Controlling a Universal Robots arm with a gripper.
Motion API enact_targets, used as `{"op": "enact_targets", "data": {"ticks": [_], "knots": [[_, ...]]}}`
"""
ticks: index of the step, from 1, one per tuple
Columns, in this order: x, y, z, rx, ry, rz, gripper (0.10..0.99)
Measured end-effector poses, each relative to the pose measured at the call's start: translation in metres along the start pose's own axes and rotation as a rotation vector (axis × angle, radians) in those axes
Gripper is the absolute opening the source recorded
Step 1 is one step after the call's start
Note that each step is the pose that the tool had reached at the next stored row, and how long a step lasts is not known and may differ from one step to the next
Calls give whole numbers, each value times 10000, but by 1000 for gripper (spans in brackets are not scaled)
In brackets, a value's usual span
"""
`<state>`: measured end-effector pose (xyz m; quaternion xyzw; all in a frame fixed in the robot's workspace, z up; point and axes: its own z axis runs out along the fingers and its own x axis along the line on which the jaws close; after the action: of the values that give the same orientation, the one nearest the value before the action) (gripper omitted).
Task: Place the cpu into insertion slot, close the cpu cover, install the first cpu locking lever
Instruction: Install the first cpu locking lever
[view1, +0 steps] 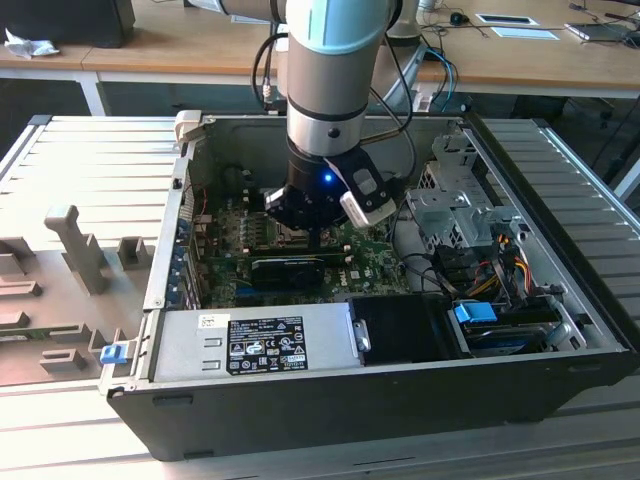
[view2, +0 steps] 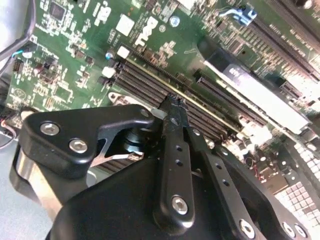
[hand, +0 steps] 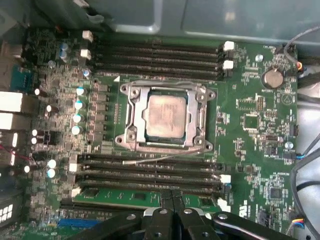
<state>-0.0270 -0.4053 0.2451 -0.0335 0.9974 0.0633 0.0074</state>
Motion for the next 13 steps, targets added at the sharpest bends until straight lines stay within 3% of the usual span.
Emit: {"op": "enact_targets", "data": {"ticks": [1, 3, 13], "knots": [[0, 0, 1, -129, -8, 1, 106], [8, 4, 13, -239, -14, 4, 106], [30, 11, 17, -265, -15, 2, 106]]}}
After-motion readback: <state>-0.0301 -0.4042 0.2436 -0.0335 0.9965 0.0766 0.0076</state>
